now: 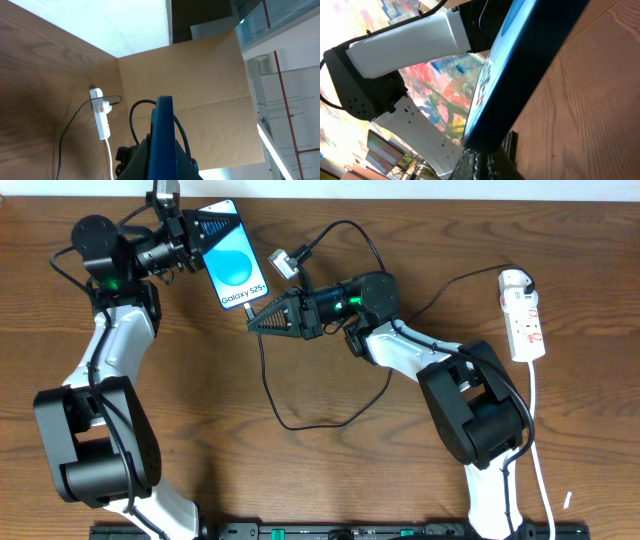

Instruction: Plug charger to phone and switch on socket

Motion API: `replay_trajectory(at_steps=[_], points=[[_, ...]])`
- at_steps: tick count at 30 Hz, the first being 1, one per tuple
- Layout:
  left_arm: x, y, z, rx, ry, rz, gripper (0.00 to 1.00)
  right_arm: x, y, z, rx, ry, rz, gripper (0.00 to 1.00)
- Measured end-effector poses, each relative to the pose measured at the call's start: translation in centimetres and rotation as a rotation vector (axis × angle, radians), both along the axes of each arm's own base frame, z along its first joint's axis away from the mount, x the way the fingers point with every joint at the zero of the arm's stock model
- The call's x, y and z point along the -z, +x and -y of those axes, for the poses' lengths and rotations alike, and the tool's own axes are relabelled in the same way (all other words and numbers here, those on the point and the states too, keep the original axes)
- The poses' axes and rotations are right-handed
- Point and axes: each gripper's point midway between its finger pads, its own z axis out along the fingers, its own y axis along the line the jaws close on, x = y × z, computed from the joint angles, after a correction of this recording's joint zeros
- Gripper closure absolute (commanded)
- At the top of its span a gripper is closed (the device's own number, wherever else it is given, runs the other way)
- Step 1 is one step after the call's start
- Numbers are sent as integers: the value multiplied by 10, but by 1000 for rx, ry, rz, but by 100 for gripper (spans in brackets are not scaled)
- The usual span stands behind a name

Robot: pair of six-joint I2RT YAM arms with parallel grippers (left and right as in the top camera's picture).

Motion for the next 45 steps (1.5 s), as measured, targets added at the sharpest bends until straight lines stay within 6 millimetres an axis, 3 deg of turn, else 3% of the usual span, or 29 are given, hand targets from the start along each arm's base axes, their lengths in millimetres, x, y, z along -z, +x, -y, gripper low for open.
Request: replay_trajectory(at_steps=[45], points=[[0,-1,-2,4,17,31,93,-2,1,-2,0,-23,-85,99]])
